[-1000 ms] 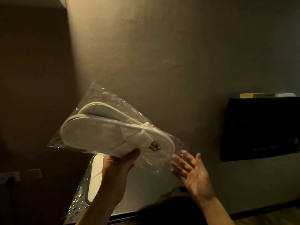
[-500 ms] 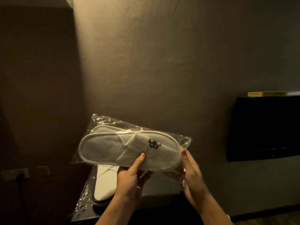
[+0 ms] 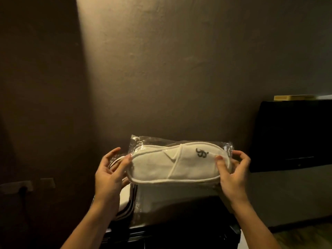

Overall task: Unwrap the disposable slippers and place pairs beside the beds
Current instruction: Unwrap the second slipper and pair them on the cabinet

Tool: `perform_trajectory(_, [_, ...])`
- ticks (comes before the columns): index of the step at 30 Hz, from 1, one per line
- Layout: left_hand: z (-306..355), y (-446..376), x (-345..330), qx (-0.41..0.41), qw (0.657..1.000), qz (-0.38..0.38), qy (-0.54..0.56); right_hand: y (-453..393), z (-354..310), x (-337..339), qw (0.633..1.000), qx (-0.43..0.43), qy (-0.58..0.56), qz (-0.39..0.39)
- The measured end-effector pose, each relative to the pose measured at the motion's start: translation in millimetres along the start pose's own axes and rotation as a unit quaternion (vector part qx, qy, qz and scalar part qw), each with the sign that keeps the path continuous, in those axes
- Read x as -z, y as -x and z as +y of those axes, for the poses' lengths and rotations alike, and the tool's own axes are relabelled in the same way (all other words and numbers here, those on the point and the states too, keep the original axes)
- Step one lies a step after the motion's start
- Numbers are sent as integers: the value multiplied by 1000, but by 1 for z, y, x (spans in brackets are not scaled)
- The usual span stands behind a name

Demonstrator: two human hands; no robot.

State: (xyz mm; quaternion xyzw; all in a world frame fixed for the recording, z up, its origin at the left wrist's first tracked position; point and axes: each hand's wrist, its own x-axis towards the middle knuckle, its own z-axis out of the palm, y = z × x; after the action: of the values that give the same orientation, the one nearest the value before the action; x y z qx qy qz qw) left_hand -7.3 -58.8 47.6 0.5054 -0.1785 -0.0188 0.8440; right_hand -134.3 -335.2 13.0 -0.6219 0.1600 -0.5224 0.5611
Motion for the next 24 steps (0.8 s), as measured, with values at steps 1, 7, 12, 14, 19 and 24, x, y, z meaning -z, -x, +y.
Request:
perform_trajectory(1, [-2, -1, 1, -3, 1000, -4, -27, 2, -2, -1, 1000, 25, 16, 5])
perform_trajectory(7, [-22, -3, 15, 11, 996, -13, -86, -2, -8, 4, 999, 18, -18, -35])
perform_trajectory(12, [-23, -5, 23, 12, 994, -46, -102, -9, -9, 19, 989, -55, -71, -118])
perform_trajectory(14, [-19, -7, 28, -8, 991, -57, -119, -10, -13, 26, 971, -126, -123, -162])
perform_trajectory(19, [-1, -5, 36, -110, 970, -139, -166, -6, -21, 50, 966, 18, -66, -248])
perform_trajectory(24, [1, 3, 33, -222, 943, -160, -188, 4, -21, 47, 963, 154, 9, -219])
